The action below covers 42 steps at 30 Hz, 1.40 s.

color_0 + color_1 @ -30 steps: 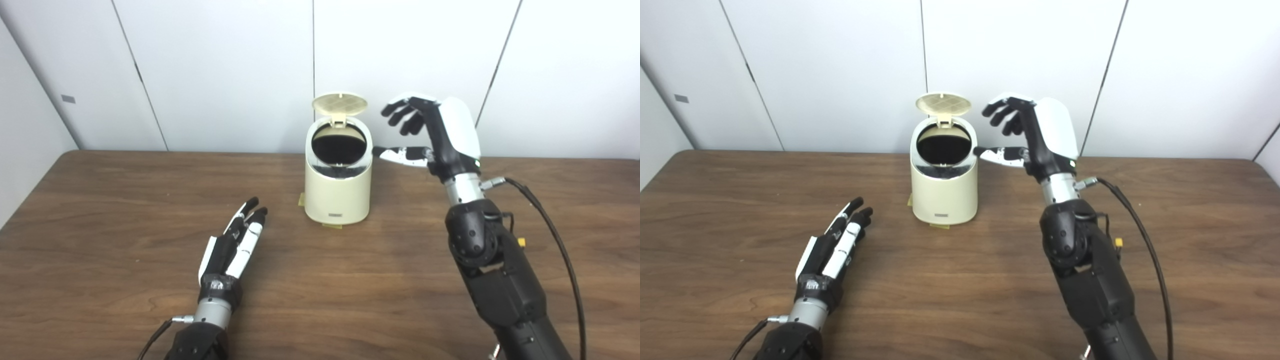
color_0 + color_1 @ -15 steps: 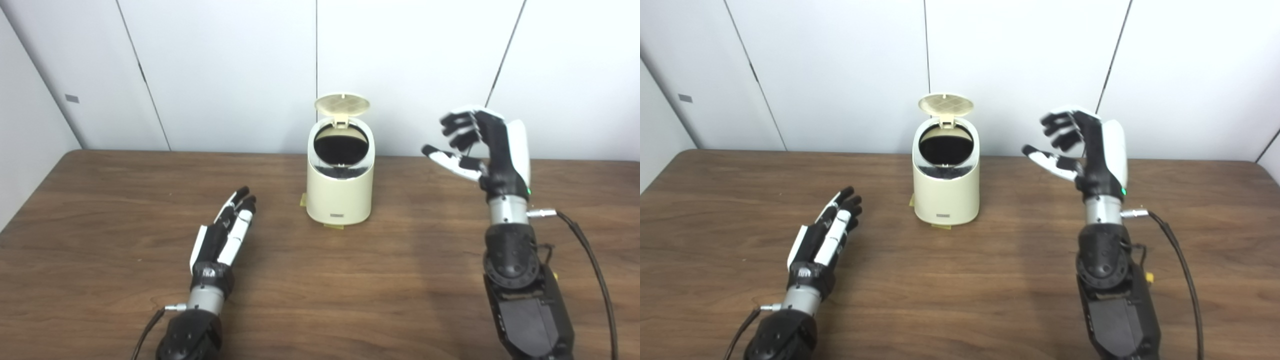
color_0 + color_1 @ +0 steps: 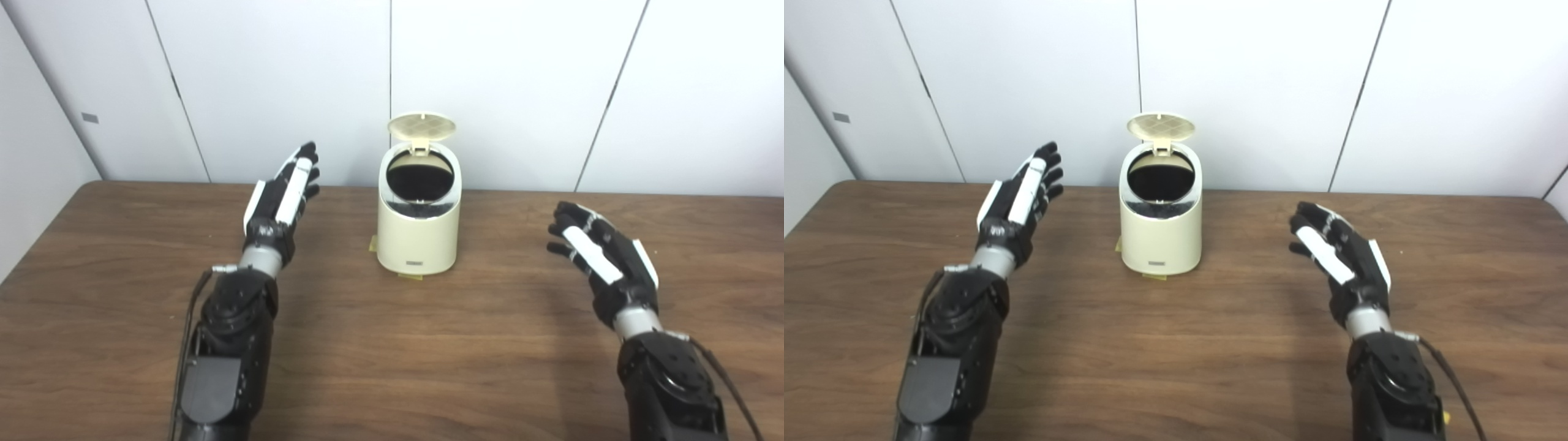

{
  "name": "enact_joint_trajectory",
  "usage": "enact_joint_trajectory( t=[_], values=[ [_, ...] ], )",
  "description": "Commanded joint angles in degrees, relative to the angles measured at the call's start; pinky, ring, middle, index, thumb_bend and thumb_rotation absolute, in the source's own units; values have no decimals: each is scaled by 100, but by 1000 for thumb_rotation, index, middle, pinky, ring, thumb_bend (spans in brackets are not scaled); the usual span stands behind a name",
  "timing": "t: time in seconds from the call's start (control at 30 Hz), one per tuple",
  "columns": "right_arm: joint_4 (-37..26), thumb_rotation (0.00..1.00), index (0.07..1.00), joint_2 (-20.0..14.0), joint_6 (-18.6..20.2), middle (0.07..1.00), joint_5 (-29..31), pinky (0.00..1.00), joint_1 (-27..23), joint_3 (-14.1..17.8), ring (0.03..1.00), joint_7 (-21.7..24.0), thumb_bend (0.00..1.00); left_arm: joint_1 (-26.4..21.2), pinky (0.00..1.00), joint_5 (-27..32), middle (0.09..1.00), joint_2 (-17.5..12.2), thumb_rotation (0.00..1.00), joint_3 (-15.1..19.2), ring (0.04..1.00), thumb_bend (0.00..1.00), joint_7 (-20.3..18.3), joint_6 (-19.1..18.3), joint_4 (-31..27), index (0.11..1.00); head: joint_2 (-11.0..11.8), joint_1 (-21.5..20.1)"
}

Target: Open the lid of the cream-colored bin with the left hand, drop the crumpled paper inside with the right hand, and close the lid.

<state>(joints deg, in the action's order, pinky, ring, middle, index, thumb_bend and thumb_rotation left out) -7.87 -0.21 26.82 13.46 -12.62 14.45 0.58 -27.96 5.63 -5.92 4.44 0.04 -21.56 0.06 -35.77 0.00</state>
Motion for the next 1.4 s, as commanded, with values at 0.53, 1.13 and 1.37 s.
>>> enact_joint_trajectory(
  t=[0.53,1.13,1.37],
  values=[
    [-116,902,933,-216,-1008,955,-852,926,553,-915,960,-146,578,-1718,939,-509,919,-307,854,-676,943,520,-438,-83,773,875,35,-18],
    [281,1000,949,-605,-1623,909,-2987,710,739,-1719,874,-713,517,-1762,809,-2833,847,-874,884,-2179,887,429,-710,318,251,649,88,-88],
    [423,1000,966,-708,-1890,905,-3754,836,746,-1957,875,-985,526,-1774,800,-4072,868,-1284,969,-2849,910,495,-838,921,163,598,35,-114]
  ],
)
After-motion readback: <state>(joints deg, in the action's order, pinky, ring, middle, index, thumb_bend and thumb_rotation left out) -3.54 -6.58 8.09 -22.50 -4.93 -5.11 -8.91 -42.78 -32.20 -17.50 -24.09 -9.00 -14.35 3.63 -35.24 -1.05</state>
